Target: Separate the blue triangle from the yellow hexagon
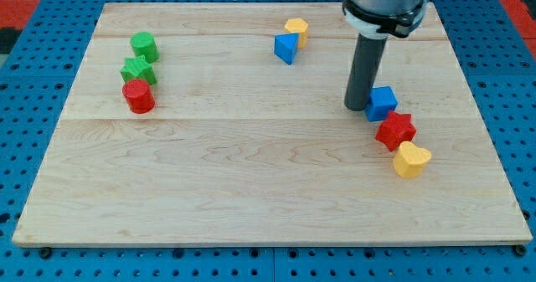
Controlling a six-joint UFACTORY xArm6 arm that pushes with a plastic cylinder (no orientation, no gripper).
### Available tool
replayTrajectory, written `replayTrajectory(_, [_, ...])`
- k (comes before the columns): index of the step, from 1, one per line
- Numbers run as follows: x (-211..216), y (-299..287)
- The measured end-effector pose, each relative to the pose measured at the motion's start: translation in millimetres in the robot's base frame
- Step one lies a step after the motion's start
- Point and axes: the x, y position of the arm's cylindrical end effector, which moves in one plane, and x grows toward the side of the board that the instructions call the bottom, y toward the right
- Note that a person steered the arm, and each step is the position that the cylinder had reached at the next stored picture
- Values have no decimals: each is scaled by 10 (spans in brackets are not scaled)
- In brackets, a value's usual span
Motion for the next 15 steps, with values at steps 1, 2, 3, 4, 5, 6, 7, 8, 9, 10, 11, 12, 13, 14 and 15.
replayTrajectory(1, [0,159])
replayTrajectory(2, [-107,-65])
replayTrajectory(3, [-305,-908])
replayTrajectory(4, [-704,-1744])
replayTrajectory(5, [-1135,-1902])
replayTrajectory(6, [-1318,-1893])
replayTrajectory(7, [-1426,-1694])
replayTrajectory(8, [-1406,-1353])
replayTrajectory(9, [-1225,-1049])
replayTrajectory(10, [-1084,-679])
replayTrajectory(11, [-951,-412])
replayTrajectory(12, [-838,-329])
replayTrajectory(13, [-837,-364])
replayTrajectory(14, [-841,-468])
replayTrajectory(15, [-894,-739])
